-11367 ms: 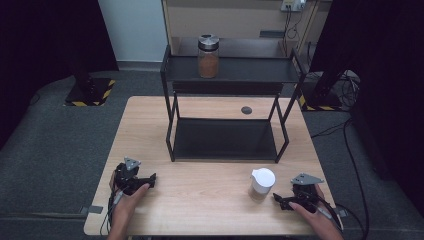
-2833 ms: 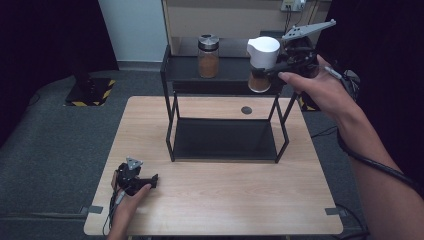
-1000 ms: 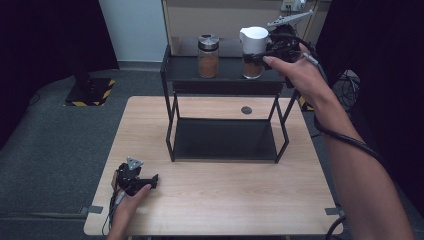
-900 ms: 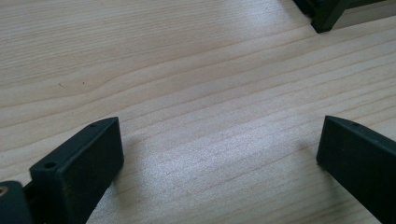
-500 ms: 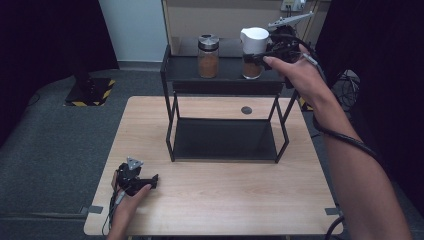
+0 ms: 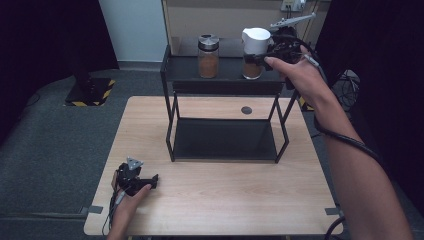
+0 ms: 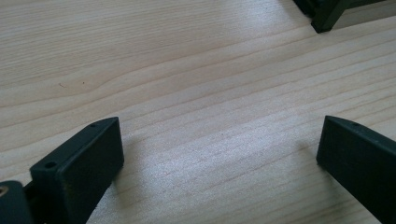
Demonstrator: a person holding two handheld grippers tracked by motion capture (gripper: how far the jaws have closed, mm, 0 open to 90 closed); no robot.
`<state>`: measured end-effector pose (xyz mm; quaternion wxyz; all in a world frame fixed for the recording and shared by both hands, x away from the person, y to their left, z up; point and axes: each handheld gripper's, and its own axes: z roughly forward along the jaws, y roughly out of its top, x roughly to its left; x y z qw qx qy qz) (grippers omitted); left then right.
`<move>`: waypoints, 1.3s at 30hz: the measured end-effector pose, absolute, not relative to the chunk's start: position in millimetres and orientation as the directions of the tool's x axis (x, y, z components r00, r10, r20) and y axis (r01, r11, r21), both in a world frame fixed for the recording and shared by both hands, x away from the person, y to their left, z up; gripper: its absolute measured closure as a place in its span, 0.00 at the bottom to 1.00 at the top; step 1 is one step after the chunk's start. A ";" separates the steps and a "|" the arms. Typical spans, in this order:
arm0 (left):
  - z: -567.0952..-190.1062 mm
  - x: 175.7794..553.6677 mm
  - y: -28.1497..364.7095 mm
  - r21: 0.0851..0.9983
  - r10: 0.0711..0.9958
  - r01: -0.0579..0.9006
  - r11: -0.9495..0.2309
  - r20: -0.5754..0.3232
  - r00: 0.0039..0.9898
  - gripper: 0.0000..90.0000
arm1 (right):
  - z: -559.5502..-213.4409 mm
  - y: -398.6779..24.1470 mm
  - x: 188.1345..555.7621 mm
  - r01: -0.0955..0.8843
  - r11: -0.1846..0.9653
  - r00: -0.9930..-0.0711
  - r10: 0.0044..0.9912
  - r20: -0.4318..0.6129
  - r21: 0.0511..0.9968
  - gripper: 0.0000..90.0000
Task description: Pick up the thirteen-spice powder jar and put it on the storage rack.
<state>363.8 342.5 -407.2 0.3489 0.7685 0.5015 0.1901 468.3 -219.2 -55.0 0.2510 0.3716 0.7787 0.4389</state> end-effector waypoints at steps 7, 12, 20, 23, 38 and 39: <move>-407.3 363.7 342.4 0.727 0.903 0.638 -0.253 -0.058 0.425 0.00 | -54.0 -218.3 468.1 0.360 0.343 -0.597 0.800 -0.069 0.868 0.34; -407.3 363.7 342.4 0.727 0.903 0.638 -0.253 -0.058 0.425 0.00 | -54.0 -218.3 468.3 0.360 0.344 -0.597 0.799 -0.069 0.867 0.34; -407.3 363.7 342.4 0.727 0.903 0.638 -0.253 -0.058 0.425 0.00 | -53.1 -217.8 467.4 0.359 0.353 -0.599 0.797 -0.077 0.864 0.32; -407.2 363.7 342.4 0.727 0.903 0.638 -0.254 -0.058 0.425 0.00 | -53.0 -219.1 465.9 0.358 0.348 -0.604 0.794 -0.070 0.867 0.25; -407.1 363.2 341.7 0.727 0.905 0.639 -0.252 -0.057 0.422 0.00 | -46.2 -222.4 436.8 0.337 0.376 -0.573 0.810 -0.129 0.863 0.10; -407.1 363.2 341.8 0.727 0.905 0.639 -0.252 -0.057 0.422 0.00 | -45.2 -223.1 434.1 0.337 0.376 -0.570 0.811 -0.132 0.863 0.10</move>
